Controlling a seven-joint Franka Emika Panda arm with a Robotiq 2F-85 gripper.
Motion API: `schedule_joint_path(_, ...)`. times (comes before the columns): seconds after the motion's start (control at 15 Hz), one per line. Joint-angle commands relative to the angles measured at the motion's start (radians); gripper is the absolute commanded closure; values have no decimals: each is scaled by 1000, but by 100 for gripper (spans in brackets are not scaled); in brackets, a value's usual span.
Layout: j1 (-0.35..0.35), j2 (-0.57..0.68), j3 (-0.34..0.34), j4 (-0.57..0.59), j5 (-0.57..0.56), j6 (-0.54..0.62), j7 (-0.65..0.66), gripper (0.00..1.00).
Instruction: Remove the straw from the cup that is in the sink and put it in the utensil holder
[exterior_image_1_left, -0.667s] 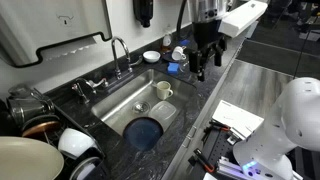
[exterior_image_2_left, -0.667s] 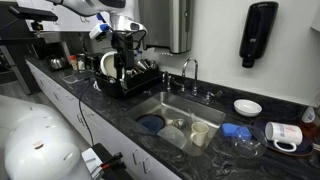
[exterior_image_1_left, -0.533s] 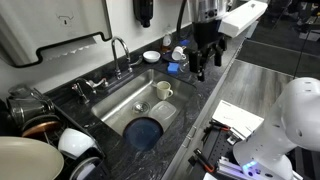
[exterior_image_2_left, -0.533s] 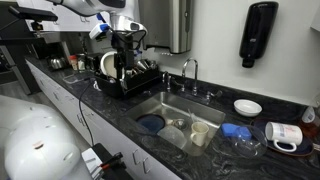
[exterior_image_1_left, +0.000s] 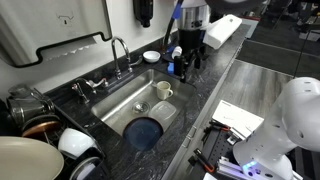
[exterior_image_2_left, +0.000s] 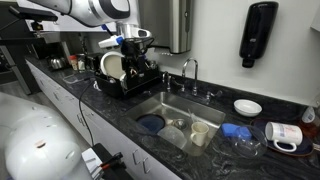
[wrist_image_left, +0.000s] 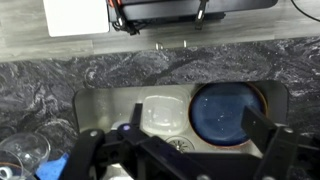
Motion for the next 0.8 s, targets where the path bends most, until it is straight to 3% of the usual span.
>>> schedule_joint_path(0.0,19,90,-51,-62,-57,225,-109,0)
schedule_joint_path(0.4,41,289,-280,-74,-8,513,-555,0)
schedule_joint_path(0.73,30,431,-341,-51,20,704,-919,0)
